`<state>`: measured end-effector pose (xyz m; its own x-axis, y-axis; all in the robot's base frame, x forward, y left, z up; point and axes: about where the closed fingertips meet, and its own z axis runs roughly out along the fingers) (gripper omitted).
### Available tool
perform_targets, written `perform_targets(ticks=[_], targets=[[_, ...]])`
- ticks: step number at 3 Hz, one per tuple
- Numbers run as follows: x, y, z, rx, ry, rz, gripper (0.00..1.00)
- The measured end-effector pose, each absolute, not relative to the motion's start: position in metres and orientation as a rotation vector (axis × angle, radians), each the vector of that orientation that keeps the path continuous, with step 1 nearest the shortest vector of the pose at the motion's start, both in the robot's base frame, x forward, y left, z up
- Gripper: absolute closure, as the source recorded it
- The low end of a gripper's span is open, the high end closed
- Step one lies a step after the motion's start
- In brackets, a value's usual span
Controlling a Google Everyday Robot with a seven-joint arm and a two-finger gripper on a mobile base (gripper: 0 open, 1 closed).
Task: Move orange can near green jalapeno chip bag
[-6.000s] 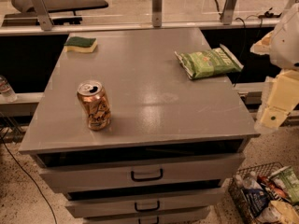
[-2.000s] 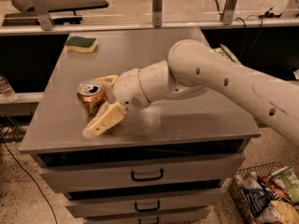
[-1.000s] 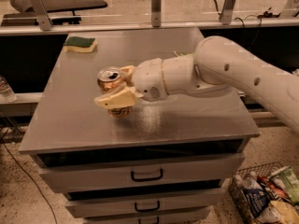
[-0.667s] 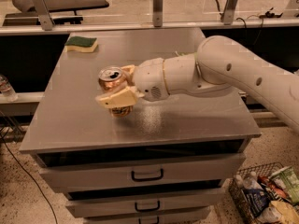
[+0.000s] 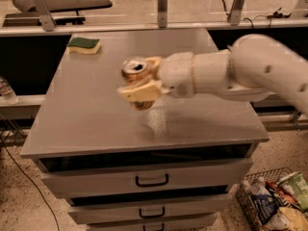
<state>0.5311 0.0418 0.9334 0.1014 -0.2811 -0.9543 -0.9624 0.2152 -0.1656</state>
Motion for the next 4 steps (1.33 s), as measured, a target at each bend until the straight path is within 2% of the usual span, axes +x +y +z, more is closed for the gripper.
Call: perform_targets(ticks=[2,3,4], targets=[[0.560,-0.097,0.993,-1.131,1.369,0.428,1.00],[0.588,-0.151,0.996,-1.068,1.399,0.325,1.00],[0.592,-0.159,0.997,-1.059,1.401,0.310,1.00]])
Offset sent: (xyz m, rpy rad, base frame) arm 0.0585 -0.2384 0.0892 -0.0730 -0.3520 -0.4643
